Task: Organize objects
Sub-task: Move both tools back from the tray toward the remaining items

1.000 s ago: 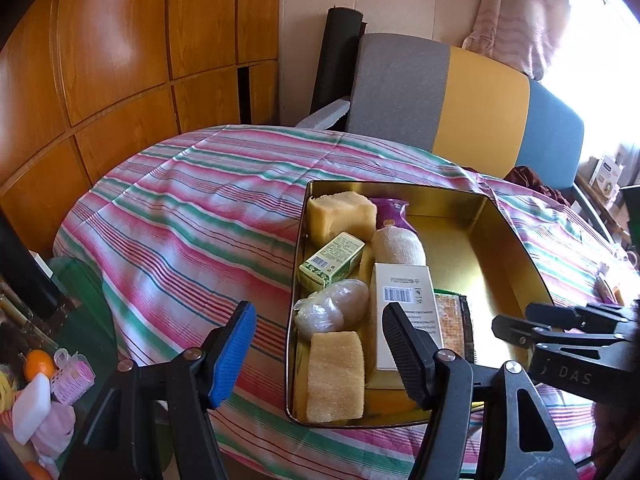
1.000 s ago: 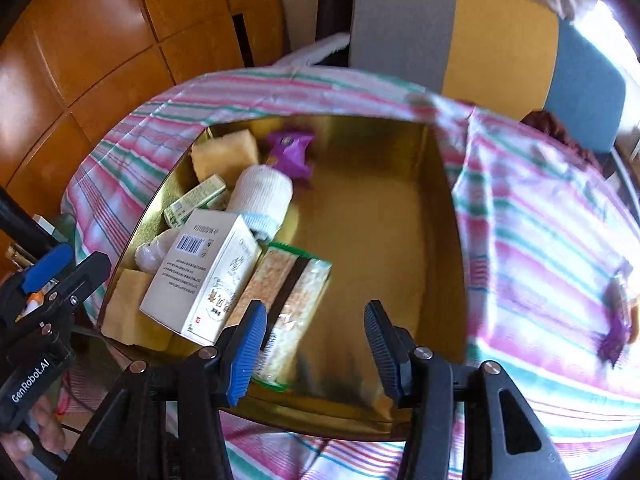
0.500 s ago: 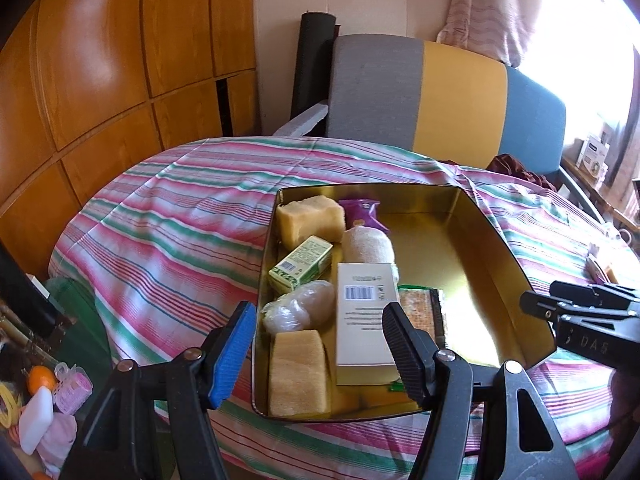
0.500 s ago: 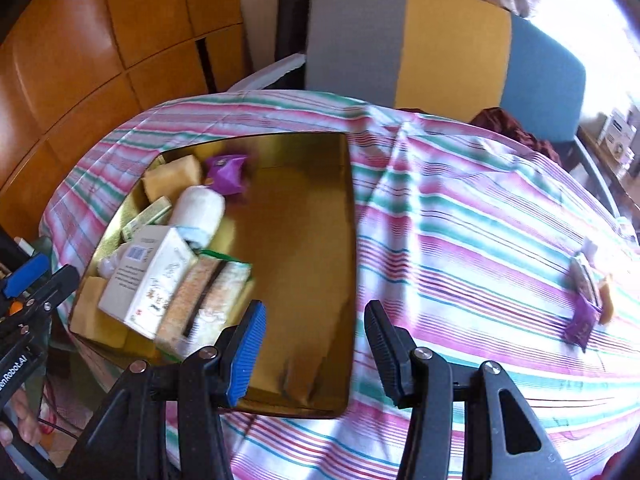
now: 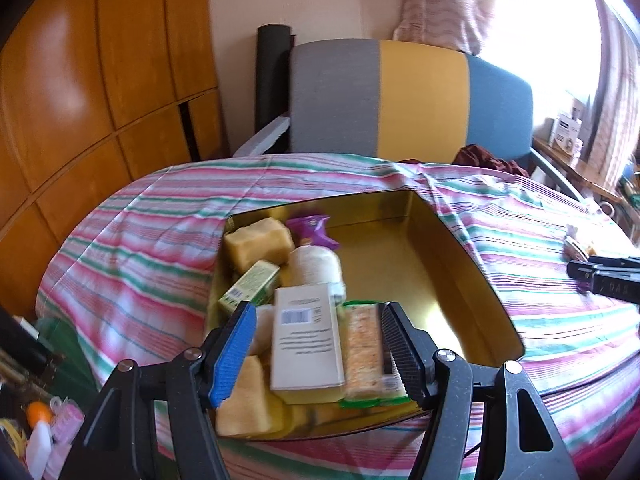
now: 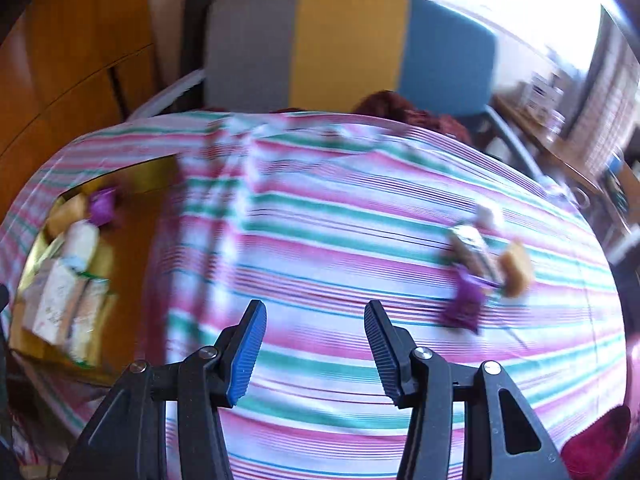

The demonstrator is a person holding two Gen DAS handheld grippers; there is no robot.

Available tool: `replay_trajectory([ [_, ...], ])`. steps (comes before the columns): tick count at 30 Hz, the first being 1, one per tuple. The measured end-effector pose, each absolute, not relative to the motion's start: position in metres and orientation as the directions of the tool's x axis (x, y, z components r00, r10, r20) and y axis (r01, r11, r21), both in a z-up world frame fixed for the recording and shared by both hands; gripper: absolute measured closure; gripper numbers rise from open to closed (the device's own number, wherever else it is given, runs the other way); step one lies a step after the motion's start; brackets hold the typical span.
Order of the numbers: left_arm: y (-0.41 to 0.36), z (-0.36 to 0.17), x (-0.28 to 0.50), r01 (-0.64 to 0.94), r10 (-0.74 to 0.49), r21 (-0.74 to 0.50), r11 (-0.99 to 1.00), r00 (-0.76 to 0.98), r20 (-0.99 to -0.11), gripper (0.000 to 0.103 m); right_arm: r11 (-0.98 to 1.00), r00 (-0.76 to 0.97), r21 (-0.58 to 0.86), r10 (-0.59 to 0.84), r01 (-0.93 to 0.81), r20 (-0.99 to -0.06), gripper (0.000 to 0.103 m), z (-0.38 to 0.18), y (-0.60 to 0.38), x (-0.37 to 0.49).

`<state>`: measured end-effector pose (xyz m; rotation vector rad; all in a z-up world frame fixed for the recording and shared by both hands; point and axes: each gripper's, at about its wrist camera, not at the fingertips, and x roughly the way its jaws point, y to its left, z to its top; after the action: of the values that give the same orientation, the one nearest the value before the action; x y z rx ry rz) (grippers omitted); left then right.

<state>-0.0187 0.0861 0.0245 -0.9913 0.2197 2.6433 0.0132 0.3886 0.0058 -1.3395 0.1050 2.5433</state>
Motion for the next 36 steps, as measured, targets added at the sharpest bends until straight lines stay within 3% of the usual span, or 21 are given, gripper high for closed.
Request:
replay_trajectory([
  [17,0.196,0.038,-0.016,-0.564,0.394,0.051,-0.824,-0.636,-0.664,0.037,-0.735,-0.38,-0.068,0.425,-0.675,-0.821,0.051,0.006,0.57,0.087],
  [26,0.285,0.033,-0.011,-0.695,0.482,0.012,-0.719,-0.51,-0.713,0.044,-0.635,-0.346,0.031,0.378,-0.772,-0.859,0.051,-0.022,0.612,0.113],
  [36,0.396,0.001,0.004,-0.815,0.535,-0.043,-0.578,-0.339,-0.774,0.045,-0.61,-0.374,0.132,0.287,-0.781,-0.882,0.051,-0.04,0.623,0.114],
])
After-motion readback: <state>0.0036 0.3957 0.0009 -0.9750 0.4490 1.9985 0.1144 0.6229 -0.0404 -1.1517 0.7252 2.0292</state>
